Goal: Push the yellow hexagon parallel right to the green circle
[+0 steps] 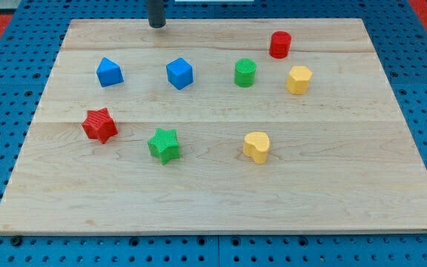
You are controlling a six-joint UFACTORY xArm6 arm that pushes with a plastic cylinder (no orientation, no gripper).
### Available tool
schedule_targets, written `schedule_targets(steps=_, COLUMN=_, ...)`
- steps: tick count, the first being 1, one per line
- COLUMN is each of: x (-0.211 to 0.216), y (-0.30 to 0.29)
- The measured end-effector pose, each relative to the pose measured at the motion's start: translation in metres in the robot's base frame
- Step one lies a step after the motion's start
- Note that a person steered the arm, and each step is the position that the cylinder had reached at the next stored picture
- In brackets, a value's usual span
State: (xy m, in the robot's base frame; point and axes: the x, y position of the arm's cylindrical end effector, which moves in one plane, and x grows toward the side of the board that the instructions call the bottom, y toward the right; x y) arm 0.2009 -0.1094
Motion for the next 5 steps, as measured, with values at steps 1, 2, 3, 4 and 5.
schedule_targets(steps=1, x=0.000, y=0.000)
schedule_targets(steps=2, x=0.000, y=0.000)
schedule_targets(steps=3, x=0.003, y=0.005)
schedule_targets(steps=4, x=0.019, y=0.020)
schedule_targets(steps=5, x=0.022, y=0.054)
